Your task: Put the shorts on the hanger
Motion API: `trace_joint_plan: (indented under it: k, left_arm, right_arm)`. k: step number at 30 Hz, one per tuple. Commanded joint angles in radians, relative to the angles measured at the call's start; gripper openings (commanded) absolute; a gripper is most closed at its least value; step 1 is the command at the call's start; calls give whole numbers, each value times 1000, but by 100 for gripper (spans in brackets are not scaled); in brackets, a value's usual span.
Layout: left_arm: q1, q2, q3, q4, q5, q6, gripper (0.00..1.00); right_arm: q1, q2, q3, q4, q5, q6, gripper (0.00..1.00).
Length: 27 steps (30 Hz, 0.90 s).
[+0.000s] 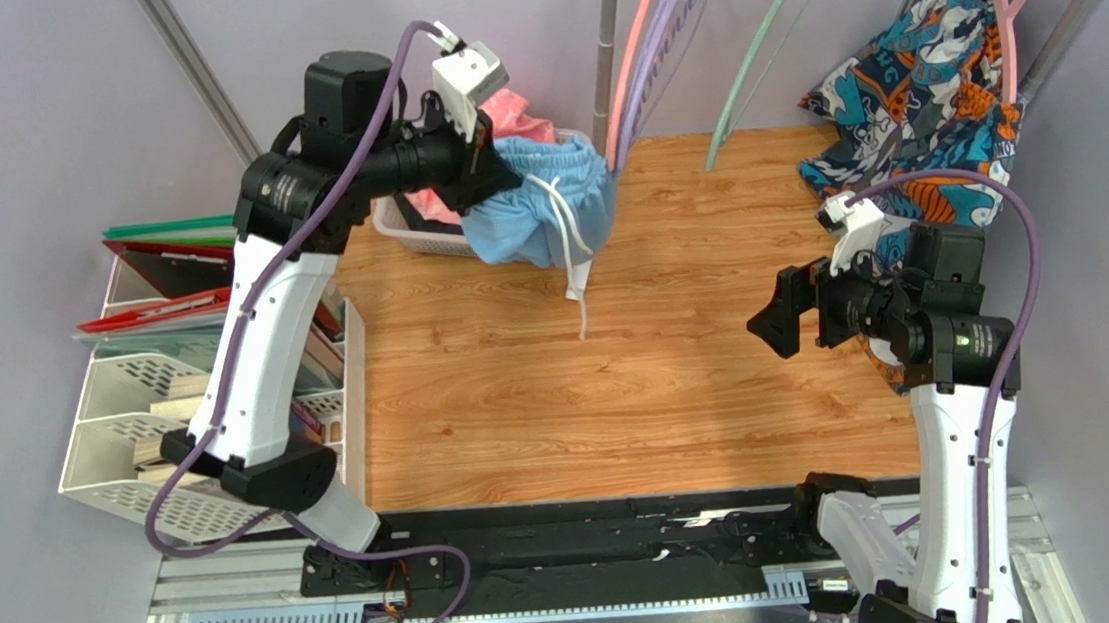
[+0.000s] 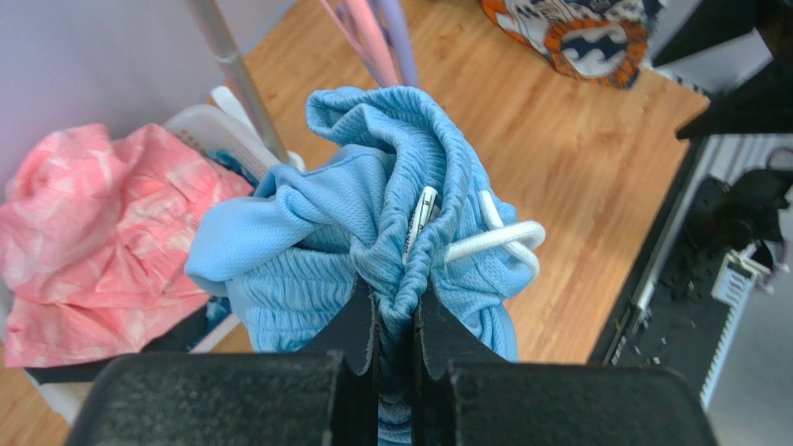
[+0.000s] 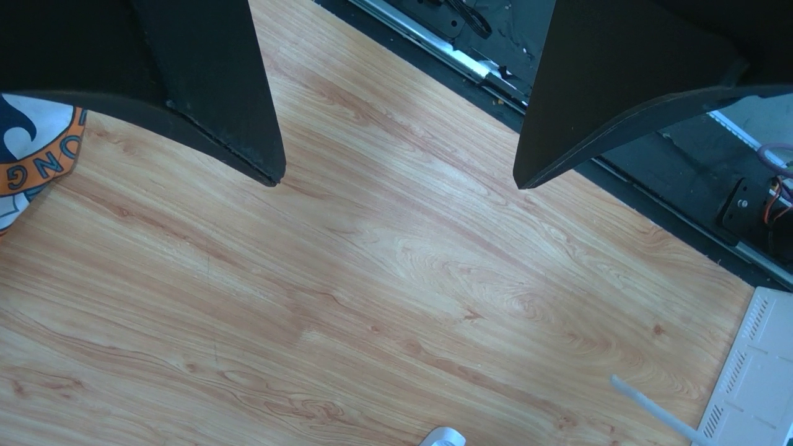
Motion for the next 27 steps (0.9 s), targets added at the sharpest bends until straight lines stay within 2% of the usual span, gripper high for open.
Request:
trace_joint_plan:
  k: [1,4,6,12,14,18,22,26,27]
  left_arm:
    - [-37,-107,-116,39,32,53,0]
    - [-57,-123,-222,57,41,30,0]
    - [-77,-115,-216,57,94,-14,0]
    - [-142,-155,-198,184,116,-60,0]
    - [-146,-152,-170,195,125,-86,0]
    - [-157,-112,1,188,122,-116,0]
    - [-160,-89,92,191,96,-114,0]
    - [-163,-95,25,195,68,-91,0]
    - [-165,-104,-33,200,64,-76,0]
  right_arm:
    - [7,6,38,-42,-35,-53,100]
    - [8,26,37,-61,-40,-65,100]
    - [8,34,37,-69,-43,-67,100]
    - [8,40,44,-69,-37,-65,100]
    - [10,42,49,-78,-35,-70,100]
    - [11,46,52,-85,-34,-75,100]
    - [10,49,52,-82,-38,-67,100]
    - [11,54,54,-85,-44,-62,100]
    - [11,55,54,-84,-43,-62,100]
